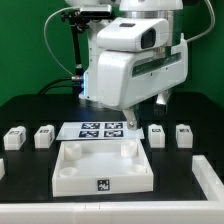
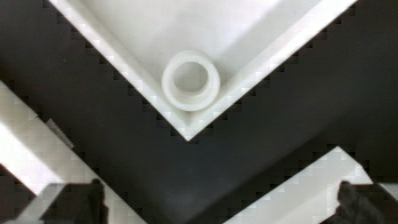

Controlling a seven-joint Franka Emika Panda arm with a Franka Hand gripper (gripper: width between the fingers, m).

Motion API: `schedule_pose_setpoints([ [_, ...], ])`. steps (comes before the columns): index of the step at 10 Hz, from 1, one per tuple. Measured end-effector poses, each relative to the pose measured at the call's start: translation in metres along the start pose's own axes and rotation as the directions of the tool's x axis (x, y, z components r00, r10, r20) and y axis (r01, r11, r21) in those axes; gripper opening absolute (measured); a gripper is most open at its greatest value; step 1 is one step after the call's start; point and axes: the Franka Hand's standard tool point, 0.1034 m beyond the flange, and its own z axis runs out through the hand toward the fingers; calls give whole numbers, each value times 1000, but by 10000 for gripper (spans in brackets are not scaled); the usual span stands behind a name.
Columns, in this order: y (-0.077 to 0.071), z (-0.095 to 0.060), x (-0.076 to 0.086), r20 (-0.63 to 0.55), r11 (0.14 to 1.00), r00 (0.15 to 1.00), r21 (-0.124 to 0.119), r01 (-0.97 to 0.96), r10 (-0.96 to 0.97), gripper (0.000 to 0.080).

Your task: Assemble one leg

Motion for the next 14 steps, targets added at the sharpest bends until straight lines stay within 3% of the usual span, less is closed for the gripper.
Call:
schedule_pose_setpoints([
  [3, 0, 0, 0, 1, 1000, 1000, 0, 30, -30, 650],
  [4, 1, 0, -2, 7, 991, 991, -5, 131, -131, 650],
  [13, 1, 0, -2, 7, 991, 991, -5, 131, -131, 650],
  [14, 2, 1, -2, 10, 953, 953, -5, 303, -303, 650],
])
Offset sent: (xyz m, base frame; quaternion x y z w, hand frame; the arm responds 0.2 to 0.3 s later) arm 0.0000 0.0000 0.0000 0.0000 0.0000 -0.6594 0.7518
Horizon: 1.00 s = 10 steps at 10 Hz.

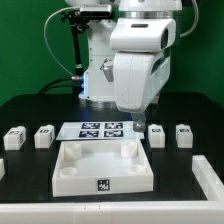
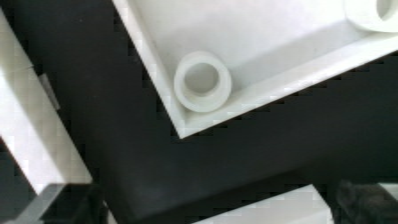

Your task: Assemble one leg

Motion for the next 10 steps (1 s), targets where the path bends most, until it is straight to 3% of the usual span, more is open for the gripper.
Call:
schedule_pose_setpoints([
  [1, 0, 3, -7, -2, 992, 992, -17, 124, -124, 650],
  [3, -2, 13, -31, 0, 925, 925, -3, 380, -380, 650],
  [7, -2, 14, -33, 2, 917, 917, -1, 399, -399, 650],
  [8, -9, 20, -41, 0, 911, 911, -6, 413, -413, 650],
  [9, -26, 36, -60, -4, 893, 893, -22, 450, -450, 650],
  [10, -47, 55, -78, -12, 893, 893, -3, 450, -450, 650],
])
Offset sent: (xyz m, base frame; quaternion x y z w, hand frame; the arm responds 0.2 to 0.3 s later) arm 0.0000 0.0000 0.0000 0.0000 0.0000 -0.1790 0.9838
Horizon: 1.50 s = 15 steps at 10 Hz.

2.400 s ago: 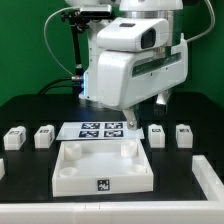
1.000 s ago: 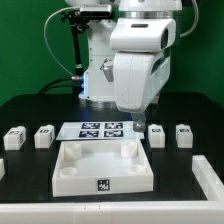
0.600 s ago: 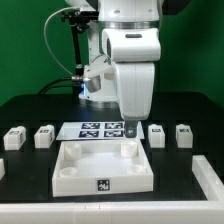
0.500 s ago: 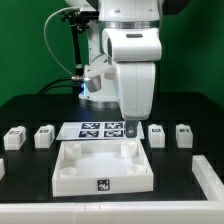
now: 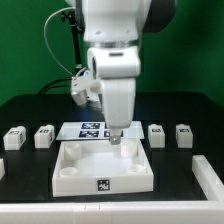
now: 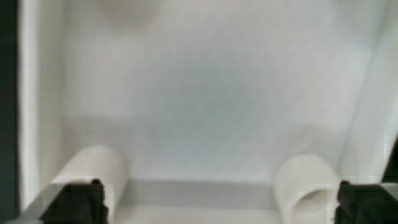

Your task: Assemble one leg

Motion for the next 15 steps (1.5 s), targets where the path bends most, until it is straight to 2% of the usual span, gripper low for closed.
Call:
schedule_pose_setpoints([
  [1, -8, 8, -2, -4, 1000, 1000, 18, -7, 7, 650],
  [2, -11, 17, -2, -8, 1000, 1000, 23, -11, 12, 650],
  [3, -16, 25, -2, -12, 999, 1000, 38, -16, 16, 650],
  [9, -20, 27, -5, -12, 999, 1000, 45, -24, 24, 650],
  [11, -38, 32, -10, -14, 997, 999, 62, -36, 37, 650],
  [14, -51, 52, -24, -29, 995, 998, 87, -45, 47, 650],
  [15, -50, 50, -24, -27, 995, 998, 84, -51, 53, 650],
])
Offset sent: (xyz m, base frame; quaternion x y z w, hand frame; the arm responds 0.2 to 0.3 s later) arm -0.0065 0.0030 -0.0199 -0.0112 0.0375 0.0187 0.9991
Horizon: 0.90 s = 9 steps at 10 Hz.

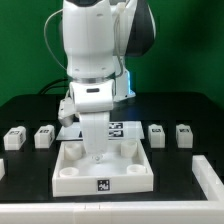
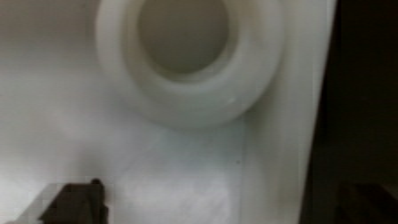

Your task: Assemble one leg

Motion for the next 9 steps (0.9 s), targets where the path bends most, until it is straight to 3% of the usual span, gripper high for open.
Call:
schedule_pose_setpoints([
  [1, 0, 0, 0, 0, 1000, 1000, 1, 0, 0, 544],
  [2, -1, 1, -1, 0, 1000, 1000, 2, -1, 1, 544],
  [3, -1, 1, -1, 0, 1000, 1000, 2, -1, 1, 366],
  [4, -1, 1, -1, 0, 1000, 1000, 2, -2, 2, 366],
  [5, -1, 1, -1, 0, 1000, 1000, 2, -2, 2, 134],
  [6, 1, 0, -1, 1, 1000, 1000, -4, -3, 3, 64],
  [9, 2, -1, -2, 1, 1000, 1000, -9, -3, 3, 64],
])
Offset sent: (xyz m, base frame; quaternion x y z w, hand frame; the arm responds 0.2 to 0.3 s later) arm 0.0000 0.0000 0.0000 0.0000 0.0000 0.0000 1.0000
